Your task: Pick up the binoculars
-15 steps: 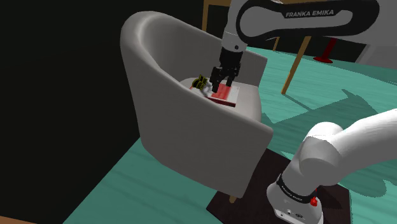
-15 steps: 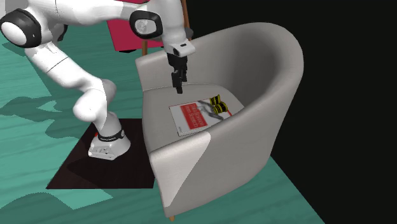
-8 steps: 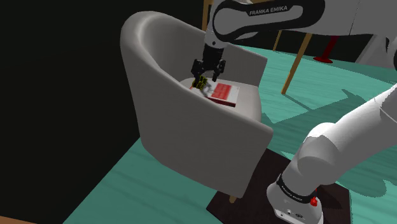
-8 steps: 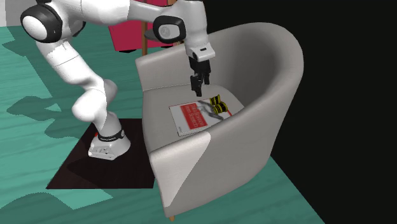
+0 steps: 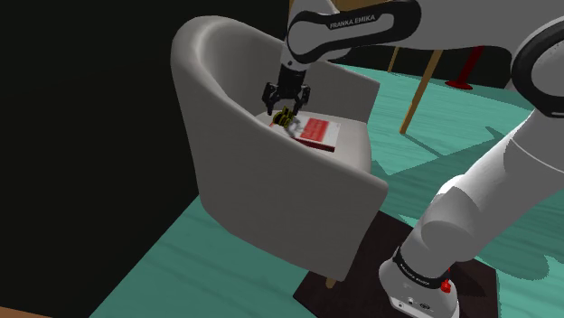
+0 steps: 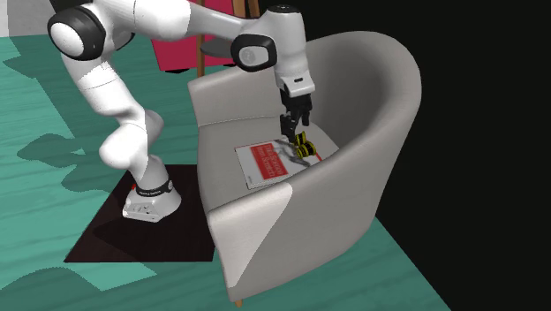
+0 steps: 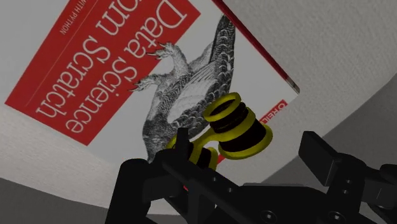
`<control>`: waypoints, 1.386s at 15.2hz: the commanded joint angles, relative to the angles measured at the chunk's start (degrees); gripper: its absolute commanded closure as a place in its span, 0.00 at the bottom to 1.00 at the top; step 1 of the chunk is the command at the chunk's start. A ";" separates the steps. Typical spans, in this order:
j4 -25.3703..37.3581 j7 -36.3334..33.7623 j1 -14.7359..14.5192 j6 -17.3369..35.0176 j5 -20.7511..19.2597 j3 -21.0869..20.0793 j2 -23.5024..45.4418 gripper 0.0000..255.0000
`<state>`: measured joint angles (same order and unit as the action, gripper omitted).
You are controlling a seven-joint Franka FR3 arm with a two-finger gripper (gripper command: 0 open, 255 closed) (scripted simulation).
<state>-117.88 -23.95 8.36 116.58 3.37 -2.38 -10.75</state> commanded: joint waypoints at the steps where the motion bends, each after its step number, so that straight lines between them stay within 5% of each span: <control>1: -1.07 -0.07 -0.02 1.55 0.03 -0.05 0.43 0.00; 5: -2.74 0.02 -0.04 3.53 0.07 -0.07 0.74 0.00; 6: -3.00 -0.03 -0.06 3.71 0.08 -0.11 0.67 1.00; 15: -2.74 0.02 -0.04 3.53 0.07 -0.07 0.75 1.00; 21: 1.27 -0.19 0.00 -1.07 -0.04 -0.02 0.15 1.00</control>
<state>-117.20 -24.05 8.37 116.30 3.35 -2.37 -10.41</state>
